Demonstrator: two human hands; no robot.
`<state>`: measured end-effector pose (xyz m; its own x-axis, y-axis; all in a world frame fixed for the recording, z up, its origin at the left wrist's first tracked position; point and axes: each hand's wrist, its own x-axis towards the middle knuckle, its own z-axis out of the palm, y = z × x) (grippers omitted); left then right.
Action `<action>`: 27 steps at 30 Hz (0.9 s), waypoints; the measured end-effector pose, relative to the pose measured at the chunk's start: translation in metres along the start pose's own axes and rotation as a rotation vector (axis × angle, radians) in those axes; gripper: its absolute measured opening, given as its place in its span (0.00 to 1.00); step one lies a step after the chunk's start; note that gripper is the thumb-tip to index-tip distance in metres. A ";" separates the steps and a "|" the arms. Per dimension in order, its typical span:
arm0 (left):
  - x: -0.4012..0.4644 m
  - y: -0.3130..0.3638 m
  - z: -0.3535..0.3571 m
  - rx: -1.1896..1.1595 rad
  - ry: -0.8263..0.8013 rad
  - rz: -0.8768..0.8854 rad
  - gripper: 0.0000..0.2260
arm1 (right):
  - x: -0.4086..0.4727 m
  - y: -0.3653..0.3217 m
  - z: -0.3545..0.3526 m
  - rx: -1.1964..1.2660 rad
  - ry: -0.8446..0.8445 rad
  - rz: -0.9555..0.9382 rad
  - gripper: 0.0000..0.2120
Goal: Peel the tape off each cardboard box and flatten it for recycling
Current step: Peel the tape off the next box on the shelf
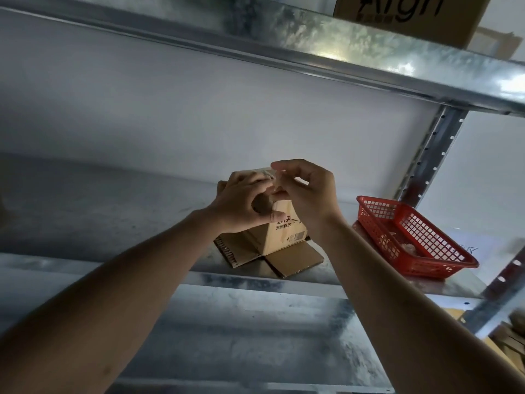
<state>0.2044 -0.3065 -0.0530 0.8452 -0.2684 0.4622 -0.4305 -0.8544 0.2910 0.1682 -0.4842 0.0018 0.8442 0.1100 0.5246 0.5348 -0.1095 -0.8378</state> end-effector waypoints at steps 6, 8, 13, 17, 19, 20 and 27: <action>-0.005 0.001 0.006 -0.040 -0.002 0.008 0.48 | 0.009 0.011 0.002 0.300 0.201 0.346 0.08; -0.006 -0.008 0.001 -0.085 -0.030 0.029 0.47 | 0.012 0.009 0.001 0.178 0.166 0.305 0.09; -0.002 -0.024 -0.008 -0.050 -0.125 0.073 0.44 | 0.014 -0.002 -0.011 -0.570 -0.141 -0.214 0.10; 0.002 -0.024 -0.011 -0.061 -0.134 0.078 0.44 | 0.010 -0.009 -0.021 -0.844 -0.471 -0.414 0.10; 0.003 -0.025 -0.011 -0.071 -0.140 0.087 0.42 | 0.008 -0.012 -0.028 -0.954 -0.581 -0.395 0.15; 0.003 -0.025 -0.011 -0.075 -0.147 0.092 0.41 | 0.007 -0.014 -0.030 -0.995 -0.607 -0.386 0.17; 0.000 -0.022 -0.012 -0.050 -0.153 0.078 0.42 | 0.006 -0.021 -0.015 -1.211 -0.618 -0.519 0.07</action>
<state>0.2105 -0.2822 -0.0490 0.8453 -0.4010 0.3532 -0.5086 -0.8063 0.3020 0.1621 -0.4964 0.0250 0.5685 0.7608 0.3130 0.7343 -0.6409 0.2239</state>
